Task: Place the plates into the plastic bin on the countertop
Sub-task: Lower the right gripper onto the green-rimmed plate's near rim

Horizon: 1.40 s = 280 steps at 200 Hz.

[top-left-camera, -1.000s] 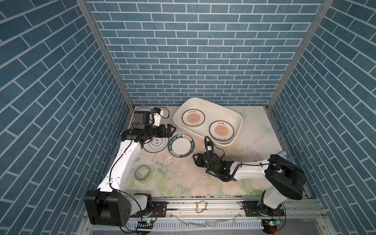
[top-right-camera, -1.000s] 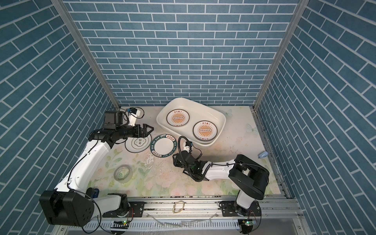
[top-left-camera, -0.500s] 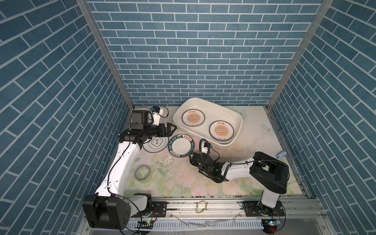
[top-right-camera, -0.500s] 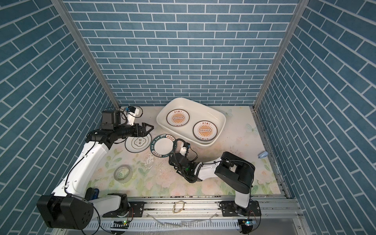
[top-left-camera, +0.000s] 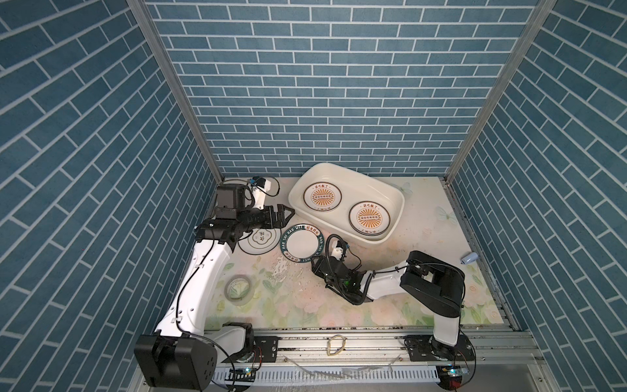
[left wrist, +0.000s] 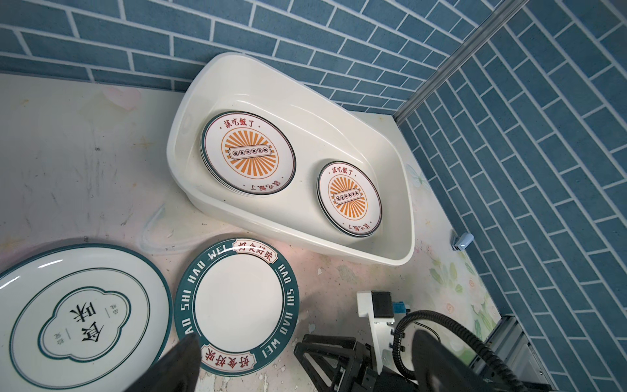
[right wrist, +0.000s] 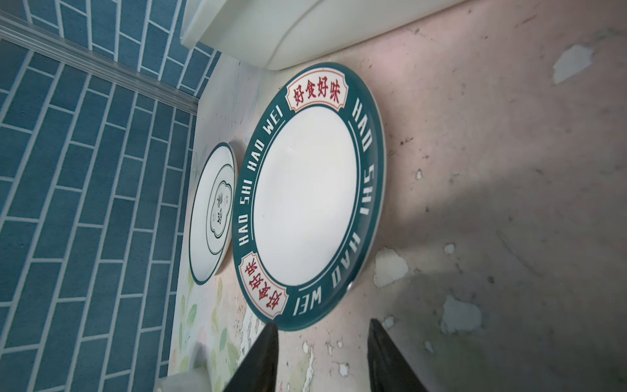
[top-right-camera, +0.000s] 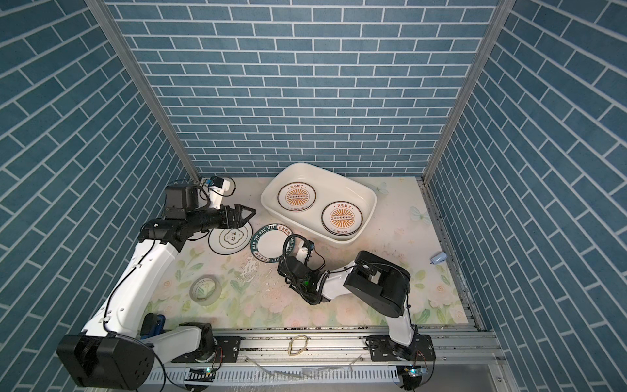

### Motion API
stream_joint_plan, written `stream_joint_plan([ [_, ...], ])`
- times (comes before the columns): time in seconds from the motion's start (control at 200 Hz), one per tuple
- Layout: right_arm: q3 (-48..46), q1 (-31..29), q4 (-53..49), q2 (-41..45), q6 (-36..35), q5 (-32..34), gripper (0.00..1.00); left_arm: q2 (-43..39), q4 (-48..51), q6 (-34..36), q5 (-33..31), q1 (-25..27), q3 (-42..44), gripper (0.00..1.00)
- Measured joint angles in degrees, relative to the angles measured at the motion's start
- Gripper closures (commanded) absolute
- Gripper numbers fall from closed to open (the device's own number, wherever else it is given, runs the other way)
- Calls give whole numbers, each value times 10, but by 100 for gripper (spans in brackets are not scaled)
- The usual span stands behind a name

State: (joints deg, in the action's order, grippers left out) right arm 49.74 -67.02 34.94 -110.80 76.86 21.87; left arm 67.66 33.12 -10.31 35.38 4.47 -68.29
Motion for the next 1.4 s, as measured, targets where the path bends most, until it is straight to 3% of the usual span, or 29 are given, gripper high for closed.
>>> stream_joint_plan([
  [0.98,40,26,24,-59,40,-1,61,-17,-10,-9,10,-2,1,2],
  [1.4,41,27,24,-64,59,2,73,-17,-16,-15,10,-5,5,2],
])
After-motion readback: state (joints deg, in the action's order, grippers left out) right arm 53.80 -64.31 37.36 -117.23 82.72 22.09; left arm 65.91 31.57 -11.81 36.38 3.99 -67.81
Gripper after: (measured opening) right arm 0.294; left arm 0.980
